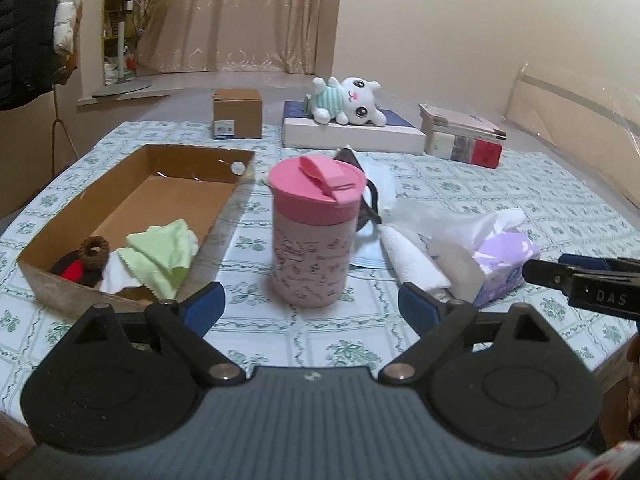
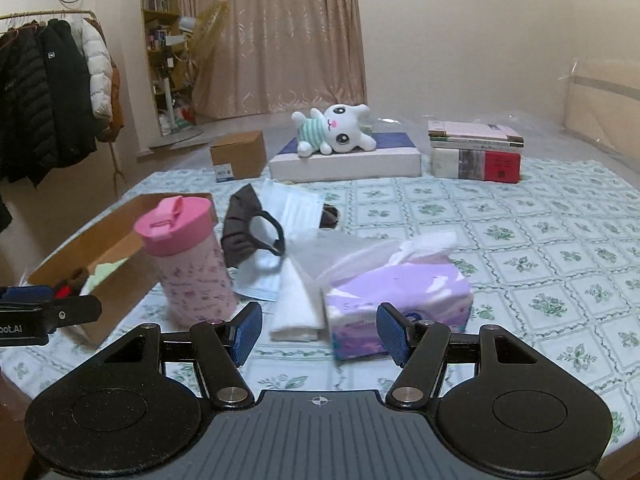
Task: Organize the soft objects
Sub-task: 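Move both open tools back toward the remaining pile, then grasp the white towel with the left tool while the right tool grasps the plastic bag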
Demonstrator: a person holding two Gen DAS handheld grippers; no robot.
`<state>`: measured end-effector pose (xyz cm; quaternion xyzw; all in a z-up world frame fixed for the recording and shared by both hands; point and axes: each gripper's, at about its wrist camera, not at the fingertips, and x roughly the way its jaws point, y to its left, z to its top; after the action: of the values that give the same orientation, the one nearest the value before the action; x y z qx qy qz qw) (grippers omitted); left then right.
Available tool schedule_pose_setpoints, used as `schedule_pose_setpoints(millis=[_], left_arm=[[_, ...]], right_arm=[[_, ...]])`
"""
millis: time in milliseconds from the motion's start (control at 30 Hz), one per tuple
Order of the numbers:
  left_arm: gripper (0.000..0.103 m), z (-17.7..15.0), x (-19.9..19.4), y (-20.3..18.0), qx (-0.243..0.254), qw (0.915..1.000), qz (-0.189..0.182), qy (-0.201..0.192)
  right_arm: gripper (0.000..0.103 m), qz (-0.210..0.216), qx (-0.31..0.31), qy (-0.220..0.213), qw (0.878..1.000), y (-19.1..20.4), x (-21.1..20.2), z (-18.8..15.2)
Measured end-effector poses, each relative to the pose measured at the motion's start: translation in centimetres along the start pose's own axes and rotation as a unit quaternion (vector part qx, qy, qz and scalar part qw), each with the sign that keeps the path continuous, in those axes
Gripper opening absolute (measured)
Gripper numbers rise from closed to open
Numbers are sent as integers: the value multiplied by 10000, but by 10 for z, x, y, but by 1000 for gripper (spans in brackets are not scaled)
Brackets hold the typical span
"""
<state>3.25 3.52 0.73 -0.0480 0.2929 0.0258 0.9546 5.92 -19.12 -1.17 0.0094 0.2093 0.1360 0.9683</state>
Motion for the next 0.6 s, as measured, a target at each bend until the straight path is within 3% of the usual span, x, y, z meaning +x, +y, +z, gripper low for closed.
schedule_pose_setpoints(millis=[200,500,533,600], left_arm=[[92,-2,13,-12,87,9999,-104,93],[92,-3,42,-32,110,9995,-228,192],[92,-3,46,-34,104,9994,-240,215],[92,-4,55,-37,97,9992,-272,267]], right_arm=[[63,-46,-256,-31,9997,-10,14,6],[64,206,-965,233,9948,-20,52,17],[66,227,-1043,237,9940,-20,57,19],[83,286,-1147,214,9928,-22,66,23]])
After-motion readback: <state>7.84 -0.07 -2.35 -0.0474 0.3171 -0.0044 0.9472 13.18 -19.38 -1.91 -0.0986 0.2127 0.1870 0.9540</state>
